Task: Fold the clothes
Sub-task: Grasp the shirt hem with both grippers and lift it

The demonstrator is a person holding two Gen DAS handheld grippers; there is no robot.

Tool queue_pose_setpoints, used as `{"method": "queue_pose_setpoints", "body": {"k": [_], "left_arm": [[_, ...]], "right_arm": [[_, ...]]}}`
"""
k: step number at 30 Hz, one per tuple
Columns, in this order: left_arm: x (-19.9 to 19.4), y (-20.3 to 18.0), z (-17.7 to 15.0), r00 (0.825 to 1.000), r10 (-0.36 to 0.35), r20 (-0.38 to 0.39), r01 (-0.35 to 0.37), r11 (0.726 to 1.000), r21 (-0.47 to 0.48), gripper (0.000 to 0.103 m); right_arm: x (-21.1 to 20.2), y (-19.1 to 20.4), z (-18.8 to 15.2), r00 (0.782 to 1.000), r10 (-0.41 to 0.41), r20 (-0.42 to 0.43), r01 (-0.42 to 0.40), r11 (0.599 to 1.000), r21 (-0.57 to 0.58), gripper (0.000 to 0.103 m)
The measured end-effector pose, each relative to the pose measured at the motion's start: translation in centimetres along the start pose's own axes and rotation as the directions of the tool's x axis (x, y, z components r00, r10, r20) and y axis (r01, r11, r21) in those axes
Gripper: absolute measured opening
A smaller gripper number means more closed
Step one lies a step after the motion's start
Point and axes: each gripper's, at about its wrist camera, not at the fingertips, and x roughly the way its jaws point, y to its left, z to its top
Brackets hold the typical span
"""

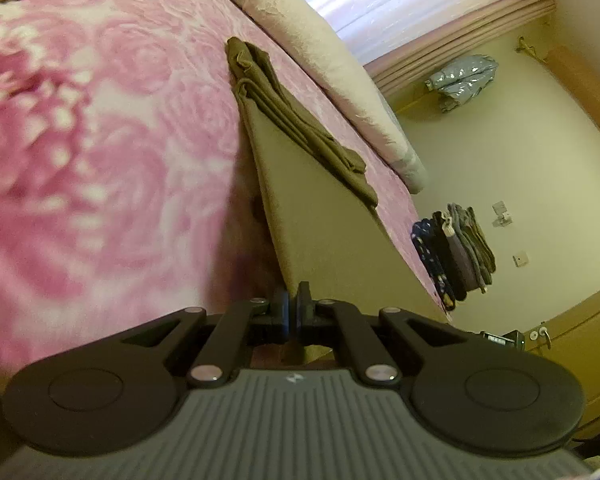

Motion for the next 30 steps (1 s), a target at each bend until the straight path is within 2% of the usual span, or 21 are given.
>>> {"method": "queue_pose_setpoints", "body": {"k": [7, 11, 17, 20, 23, 30], "left_arm": [[-5.8, -0.8, -6.7, 1.0, 0.005, 0.022, -0.004, 0.998, -0.06, 0.001], [-8.5, -1.4, -9.2, 1.0, 0.013, 0.018, -0.012, 0.998, -0.06, 0.001], [-11.2, -2.1, -9.8, 0.999, 0.013, 0.047, -0.01, 0.998, -0.057, 0.001], [-10.7, -2.5, -8.6, 0.998, -0.005, 0.058, 0.008, 0.999, -0.051, 0.001], [-9.4, -2.9, -6.4, 0.998, -0.022, 0.064, 0.025, 0.999, -0.045, 0.001], [-4.0, -3.7, 2.9, 0.997, -0.039, 0.07, 0.043, 0.998, -0.044, 0.001]], "right_arm": [[-3.8, 1.7, -7.4, 1.0, 0.004, -0.009, -0.004, 0.999, 0.032, 0.002], [-5.5, 2.6, -11.0, 1.0, -0.006, -0.02, 0.007, 0.999, 0.054, 0.002], [-7.4, 4.2, -13.5, 0.999, -0.015, -0.042, 0.018, 0.999, 0.05, 0.002], [-7.4, 4.5, -12.7, 0.999, -0.018, -0.04, 0.02, 0.999, 0.043, 0.002], [-6.6, 5.0, -10.5, 0.999, -0.027, -0.042, 0.028, 0.999, 0.02, 0.002], [-1.7, 5.2, -0.8, 0.998, -0.042, -0.054, 0.044, 0.998, 0.033, 0.002]]}}
